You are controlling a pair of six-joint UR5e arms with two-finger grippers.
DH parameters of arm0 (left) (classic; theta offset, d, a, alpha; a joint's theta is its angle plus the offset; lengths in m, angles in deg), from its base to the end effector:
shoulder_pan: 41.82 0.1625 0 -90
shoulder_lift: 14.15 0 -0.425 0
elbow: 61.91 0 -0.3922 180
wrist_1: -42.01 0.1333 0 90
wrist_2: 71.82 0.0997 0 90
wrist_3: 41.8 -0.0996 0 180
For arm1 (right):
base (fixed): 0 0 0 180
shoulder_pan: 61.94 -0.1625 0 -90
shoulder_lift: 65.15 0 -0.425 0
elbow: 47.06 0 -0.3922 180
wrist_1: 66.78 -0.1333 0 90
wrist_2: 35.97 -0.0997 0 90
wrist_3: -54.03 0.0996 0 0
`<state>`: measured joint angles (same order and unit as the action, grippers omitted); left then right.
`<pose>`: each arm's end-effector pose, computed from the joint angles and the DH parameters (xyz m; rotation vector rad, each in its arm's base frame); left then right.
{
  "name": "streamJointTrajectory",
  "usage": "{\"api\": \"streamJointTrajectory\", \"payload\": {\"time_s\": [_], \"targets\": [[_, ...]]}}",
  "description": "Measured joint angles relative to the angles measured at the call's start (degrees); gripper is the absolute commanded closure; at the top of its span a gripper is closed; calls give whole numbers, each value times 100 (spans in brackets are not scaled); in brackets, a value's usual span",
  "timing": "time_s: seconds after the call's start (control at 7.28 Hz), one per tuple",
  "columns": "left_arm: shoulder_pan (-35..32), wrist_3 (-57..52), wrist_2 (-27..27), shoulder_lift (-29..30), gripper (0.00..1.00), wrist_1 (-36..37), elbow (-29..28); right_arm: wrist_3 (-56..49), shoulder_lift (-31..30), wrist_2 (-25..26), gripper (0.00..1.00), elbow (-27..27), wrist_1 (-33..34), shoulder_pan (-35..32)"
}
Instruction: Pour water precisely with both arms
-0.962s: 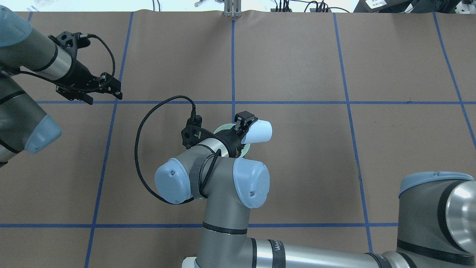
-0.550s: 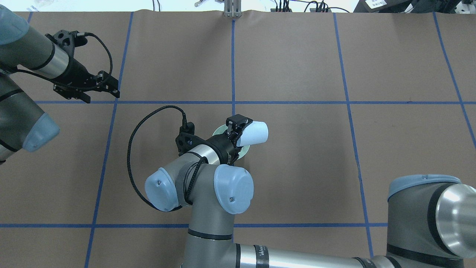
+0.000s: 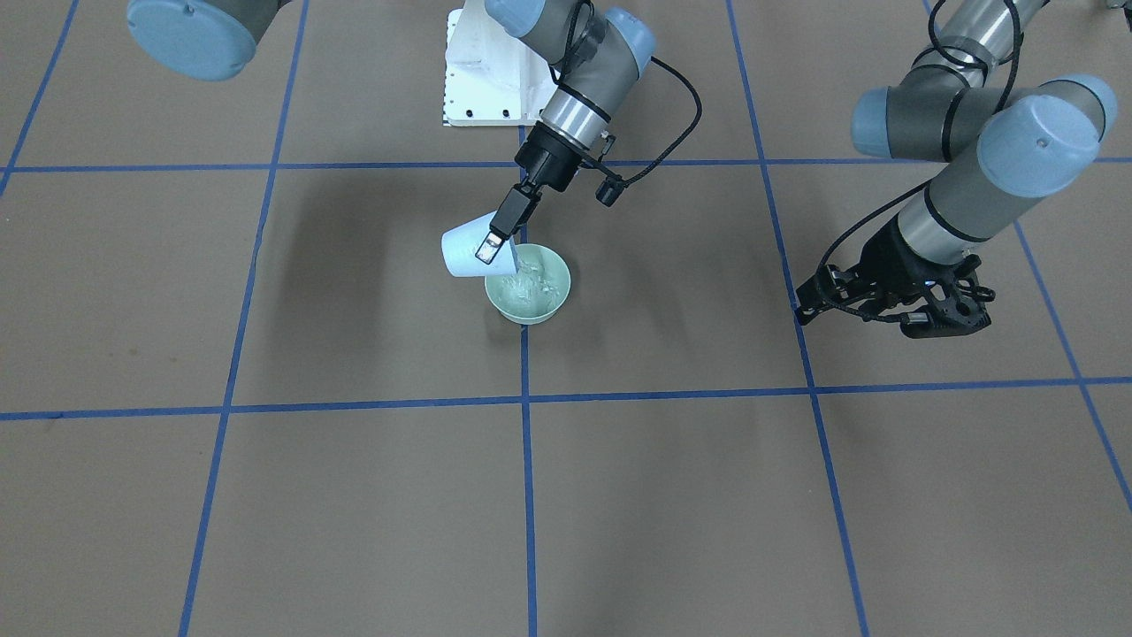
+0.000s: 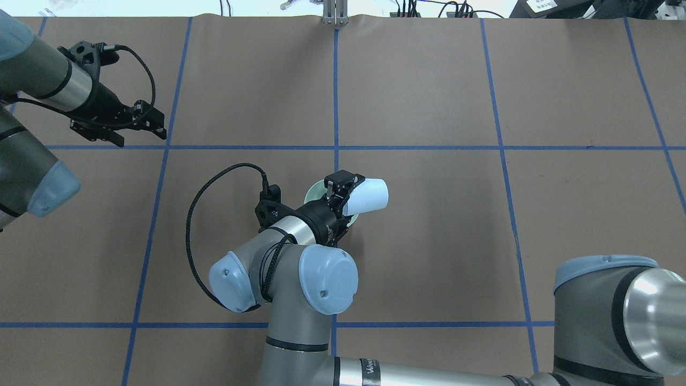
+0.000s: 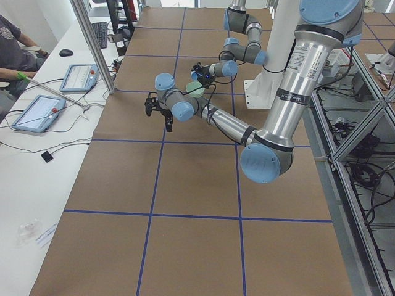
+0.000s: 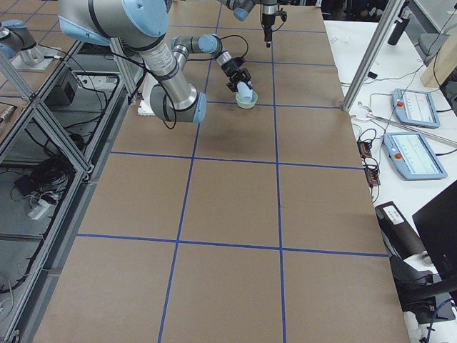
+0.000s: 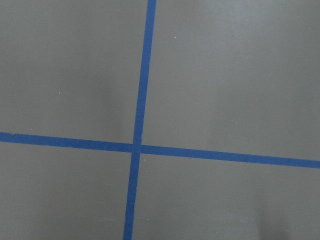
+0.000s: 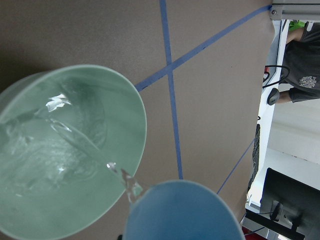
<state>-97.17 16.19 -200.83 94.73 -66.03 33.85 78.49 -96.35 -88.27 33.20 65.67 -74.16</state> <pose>0.2943 -0.5500 0.3904 0.0249 0.9631 -0.1219 -0.6710 -0.3440 0.1532 0.6005 0.3367 -0.8571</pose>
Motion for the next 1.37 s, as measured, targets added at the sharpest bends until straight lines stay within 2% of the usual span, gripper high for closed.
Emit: {"api": "streamJointTrajectory", "payload": {"time_s": [0.14,0.55,0.82,1.1,1.24,1.37], "targets": [[-2,-1,-1,-3,0,-2,2,-2,-2,51,91,-23,48,15],[-8,-1,-1,-7,0,-1,9,39,-12,167,88,-40,100,67],[-29,-6,-1,-2,0,1,9,445,-47,254,87,49,63,73],[-34,-7,-1,12,0,2,26,1224,-428,268,86,640,-28,63],[-34,-5,-1,28,0,4,40,1669,-881,253,87,1249,-365,44],[-34,0,-1,46,0,13,65,2089,-1308,197,87,1753,-975,28]]}}
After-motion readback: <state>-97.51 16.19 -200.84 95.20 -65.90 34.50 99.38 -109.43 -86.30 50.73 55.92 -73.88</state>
